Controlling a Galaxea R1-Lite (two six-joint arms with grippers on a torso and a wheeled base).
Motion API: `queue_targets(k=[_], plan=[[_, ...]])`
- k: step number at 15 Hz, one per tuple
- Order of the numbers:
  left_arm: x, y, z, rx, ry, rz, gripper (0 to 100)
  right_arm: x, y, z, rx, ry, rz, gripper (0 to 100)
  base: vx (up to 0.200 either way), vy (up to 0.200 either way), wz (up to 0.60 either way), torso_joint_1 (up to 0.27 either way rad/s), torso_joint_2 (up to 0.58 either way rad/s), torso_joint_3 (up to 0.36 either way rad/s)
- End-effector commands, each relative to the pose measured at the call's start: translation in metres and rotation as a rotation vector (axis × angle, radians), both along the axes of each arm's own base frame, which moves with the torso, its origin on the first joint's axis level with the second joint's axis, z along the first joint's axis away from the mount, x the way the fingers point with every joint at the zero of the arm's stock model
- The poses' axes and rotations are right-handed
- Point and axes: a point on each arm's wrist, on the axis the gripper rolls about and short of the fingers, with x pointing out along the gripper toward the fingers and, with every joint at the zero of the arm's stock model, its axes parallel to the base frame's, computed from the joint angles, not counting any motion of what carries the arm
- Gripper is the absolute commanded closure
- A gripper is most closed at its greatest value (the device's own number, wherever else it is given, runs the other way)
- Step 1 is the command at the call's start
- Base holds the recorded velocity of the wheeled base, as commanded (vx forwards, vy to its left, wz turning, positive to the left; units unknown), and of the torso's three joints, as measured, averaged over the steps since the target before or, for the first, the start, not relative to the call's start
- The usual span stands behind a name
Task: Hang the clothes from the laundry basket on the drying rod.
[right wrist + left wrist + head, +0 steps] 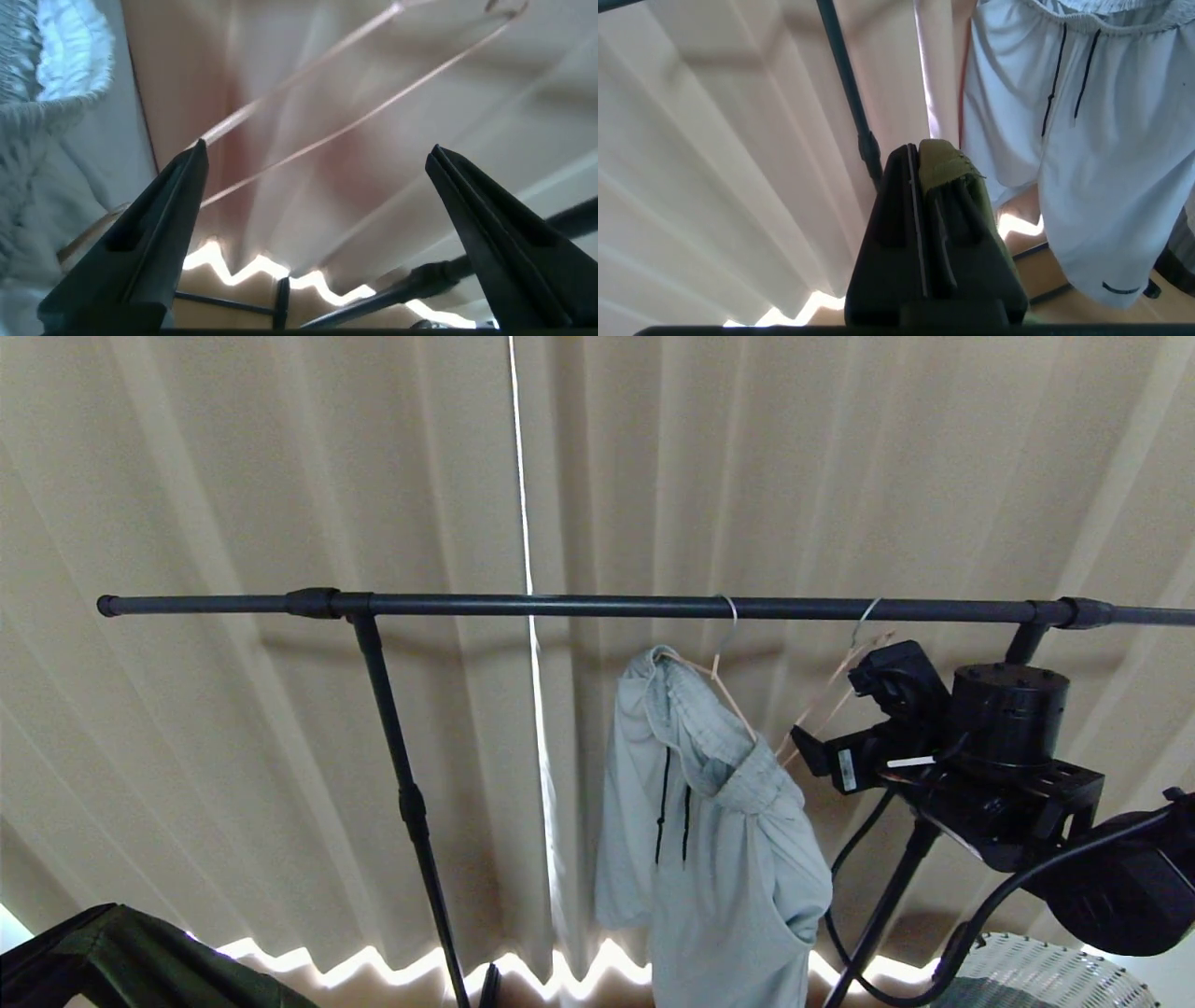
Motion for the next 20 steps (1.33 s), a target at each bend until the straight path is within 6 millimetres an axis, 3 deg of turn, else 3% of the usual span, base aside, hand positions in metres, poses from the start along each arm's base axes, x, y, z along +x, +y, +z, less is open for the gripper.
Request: queue_targets(k=[1, 6, 9, 17, 20], plan=[[0.0, 0.0, 0.0, -0.002, -0.002, 0.0, 100, -0.002, 0.005, 0.009, 0.011, -0.031, 0.019, 0, 0.0, 0.0, 0.0, 0.0, 0.0, 0.0], [0.0, 0.0, 0.0, 0.0, -0.001, 0.0, 100, -0.001, 0.009, 0.014, 0.022, -0.055, 0.031, 0, 0.0, 0.0, 0.0, 0.0, 0.0, 0.0], [0.0, 0.0, 0.0, -0.002, -0.002, 0.0, 100, 0.003, 0.011, 0.001, 0.008, -0.012, 0.028, 0, 0.0, 0.0, 0.0, 0.0, 0.0, 0.0], [-0.002, 0.0, 0.0, -0.003, -0.01, 0.0, 100, -0.042, -0.016, -0.013, -0.016, 0.074, -0.005, 0, 0.0, 0.0, 0.0, 0.0, 0.0, 0.0], [-0.002, 0.0, 0.001, -0.003, -0.011, 0.0, 100, -0.046, -0.018, -0.008, 0.007, 0.058, -0.008, 0, 0.0, 0.0, 0.0, 0.0, 0.0, 0.0]])
